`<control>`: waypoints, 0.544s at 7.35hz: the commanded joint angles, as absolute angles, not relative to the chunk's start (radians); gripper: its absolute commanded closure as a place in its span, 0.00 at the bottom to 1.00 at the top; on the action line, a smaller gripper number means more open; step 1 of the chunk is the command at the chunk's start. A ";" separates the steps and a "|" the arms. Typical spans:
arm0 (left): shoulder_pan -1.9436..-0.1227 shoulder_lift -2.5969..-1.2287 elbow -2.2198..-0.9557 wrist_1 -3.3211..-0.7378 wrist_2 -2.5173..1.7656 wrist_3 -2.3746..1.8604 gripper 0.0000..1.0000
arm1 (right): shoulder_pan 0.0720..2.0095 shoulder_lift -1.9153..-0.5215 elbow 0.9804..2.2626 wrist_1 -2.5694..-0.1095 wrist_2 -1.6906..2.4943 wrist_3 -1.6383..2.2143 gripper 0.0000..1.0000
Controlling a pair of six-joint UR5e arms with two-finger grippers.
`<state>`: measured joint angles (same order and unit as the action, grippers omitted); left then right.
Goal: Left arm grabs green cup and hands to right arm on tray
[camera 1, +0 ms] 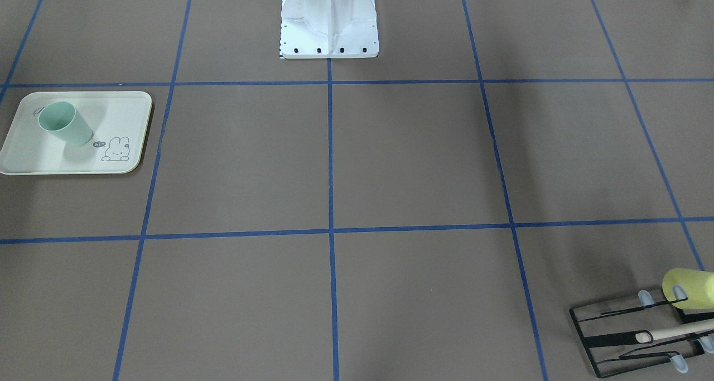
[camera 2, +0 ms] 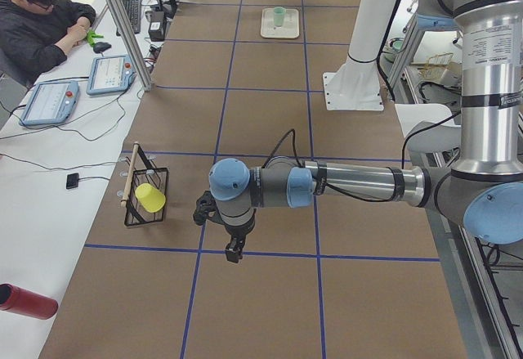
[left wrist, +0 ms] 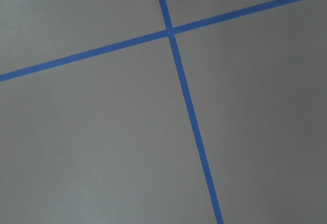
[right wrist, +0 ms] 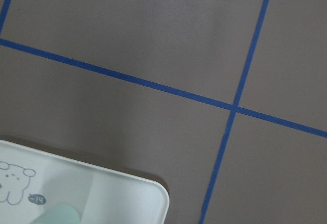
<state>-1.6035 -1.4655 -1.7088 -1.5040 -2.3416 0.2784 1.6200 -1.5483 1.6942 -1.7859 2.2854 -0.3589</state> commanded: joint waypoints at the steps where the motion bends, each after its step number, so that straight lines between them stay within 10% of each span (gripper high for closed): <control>1: -1.647 -1.459 -1.718 -1.517 -2.368 0.177 0.00 | 1.641 -1.563 1.675 -1.786 2.284 -0.370 0.00; 4: -1.646 -1.474 -1.718 -1.522 -2.362 0.178 0.00 | 1.644 -1.587 1.677 -1.781 2.286 -0.370 0.00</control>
